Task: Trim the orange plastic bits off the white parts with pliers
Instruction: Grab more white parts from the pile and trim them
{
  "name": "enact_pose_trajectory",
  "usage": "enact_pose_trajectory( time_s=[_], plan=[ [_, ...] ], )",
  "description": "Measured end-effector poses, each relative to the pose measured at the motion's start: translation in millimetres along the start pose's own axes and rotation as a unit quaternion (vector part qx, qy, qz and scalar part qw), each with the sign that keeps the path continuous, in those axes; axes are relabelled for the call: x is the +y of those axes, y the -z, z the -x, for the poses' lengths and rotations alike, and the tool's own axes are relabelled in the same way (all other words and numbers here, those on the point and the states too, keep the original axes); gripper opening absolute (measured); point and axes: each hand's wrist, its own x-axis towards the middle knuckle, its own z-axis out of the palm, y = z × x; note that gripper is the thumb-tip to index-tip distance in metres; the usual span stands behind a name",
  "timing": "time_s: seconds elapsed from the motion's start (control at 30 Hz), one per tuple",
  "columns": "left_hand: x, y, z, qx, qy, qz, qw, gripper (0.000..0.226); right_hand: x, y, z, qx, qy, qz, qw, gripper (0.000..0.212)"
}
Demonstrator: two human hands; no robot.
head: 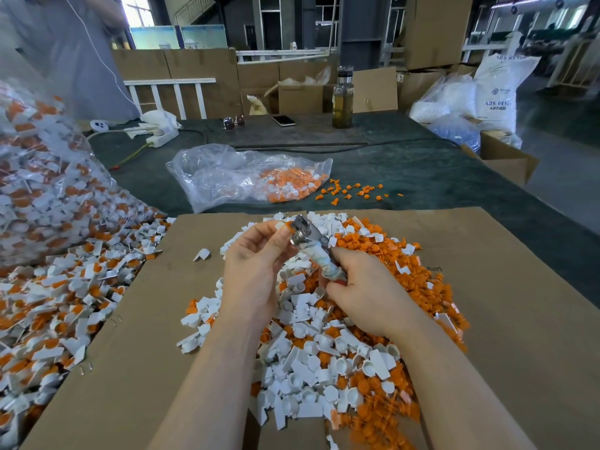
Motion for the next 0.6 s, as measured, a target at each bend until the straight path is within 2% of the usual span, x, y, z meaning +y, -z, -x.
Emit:
enact_pose_trajectory(
  time_s=[0.1, 0.2, 0.3, 0.37, 0.47, 0.6],
  plan=[
    [3.8, 2.3, 0.1, 0.016, 0.036, 0.026, 0.999, 0.016, 2.0, -3.2, -0.5, 0.027, -0.004, 0.031, 0.999, 0.007],
    [11.8, 13.0, -4.5, 0.102, 0.071, 0.107, 0.986, 0.009, 6.5, -2.9, -2.3, 0.057, -0.029, 0.067, 0.996, 0.003],
    [21.3, 30.6, -11.4, 0.219, 0.102, 0.185, 0.953, 0.012, 13.4, 0.5, -4.3, 0.091, -0.065, 0.096, 0.989, 0.004],
    [25.9, 41.7, -14.4, 0.269, 0.111, 0.239, 0.926, 0.011, 17.0, 2.4, -5.3, 0.114, -0.089, 0.118, 0.982, 0.008],
    [29.5, 52.5, -17.3, 0.313, 0.111, 0.313, 0.89, 0.018, 20.9, 3.2, -5.9, 0.133, -0.113, 0.145, 0.974, 0.009],
    [30.1, 55.0, -18.2, 0.337, 0.086, 0.354, 0.868, 0.034, 23.6, 0.9, -5.1, 0.133, -0.134, 0.178, 0.966, 0.008]
  ],
)
